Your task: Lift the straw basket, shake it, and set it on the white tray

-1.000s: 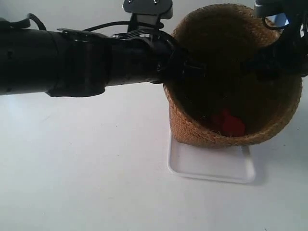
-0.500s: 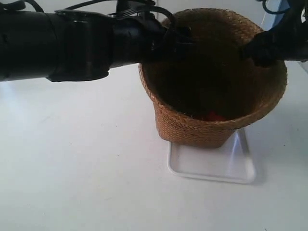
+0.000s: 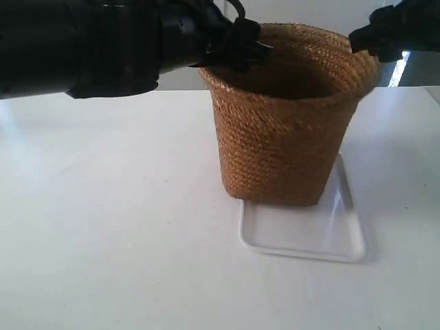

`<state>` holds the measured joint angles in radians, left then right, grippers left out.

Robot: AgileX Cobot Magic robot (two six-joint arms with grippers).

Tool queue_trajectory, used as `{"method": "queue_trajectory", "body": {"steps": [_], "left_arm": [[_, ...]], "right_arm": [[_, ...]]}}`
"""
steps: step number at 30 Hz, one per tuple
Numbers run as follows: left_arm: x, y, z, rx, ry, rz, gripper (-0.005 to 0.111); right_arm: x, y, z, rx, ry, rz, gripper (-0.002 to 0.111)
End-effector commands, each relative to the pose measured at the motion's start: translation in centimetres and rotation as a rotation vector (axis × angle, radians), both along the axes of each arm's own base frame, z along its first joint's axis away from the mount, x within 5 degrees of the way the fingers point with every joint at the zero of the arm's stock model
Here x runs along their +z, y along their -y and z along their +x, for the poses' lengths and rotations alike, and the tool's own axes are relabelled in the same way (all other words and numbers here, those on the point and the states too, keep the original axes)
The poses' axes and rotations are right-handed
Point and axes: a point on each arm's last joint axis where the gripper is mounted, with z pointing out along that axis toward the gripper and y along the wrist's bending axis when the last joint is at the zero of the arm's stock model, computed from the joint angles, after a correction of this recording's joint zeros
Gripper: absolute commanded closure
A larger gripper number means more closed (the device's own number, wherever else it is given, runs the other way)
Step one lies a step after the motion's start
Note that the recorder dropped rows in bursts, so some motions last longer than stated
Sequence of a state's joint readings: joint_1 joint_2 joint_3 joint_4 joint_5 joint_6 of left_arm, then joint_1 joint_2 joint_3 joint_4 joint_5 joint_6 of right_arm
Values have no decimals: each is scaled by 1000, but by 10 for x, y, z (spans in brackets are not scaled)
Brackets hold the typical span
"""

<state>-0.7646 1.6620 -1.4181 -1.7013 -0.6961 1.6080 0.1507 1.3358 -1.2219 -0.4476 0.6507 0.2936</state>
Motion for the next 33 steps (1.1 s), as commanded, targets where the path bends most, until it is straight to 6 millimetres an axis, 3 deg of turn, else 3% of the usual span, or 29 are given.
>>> {"method": "queue_trajectory", "body": {"steps": [1, 7, 14, 22, 33], "left_arm": [[12, -17, -2, 134, 56, 96, 23], [29, -45, -14, 299, 28, 192, 24], [35, -57, -27, 276, 43, 270, 41], [10, -49, -34, 115, 23, 307, 66], [-3, -22, -44, -182, 57, 314, 67]], "right_arm": [[11, 1, -4, 11, 63, 5, 44], [16, 1, -9, -3, 78, 28, 45], [15, 1, -9, -5, 75, 31, 45], [15, 1, -9, -5, 75, 31, 45], [15, 1, -9, -5, 76, 32, 45]]}}
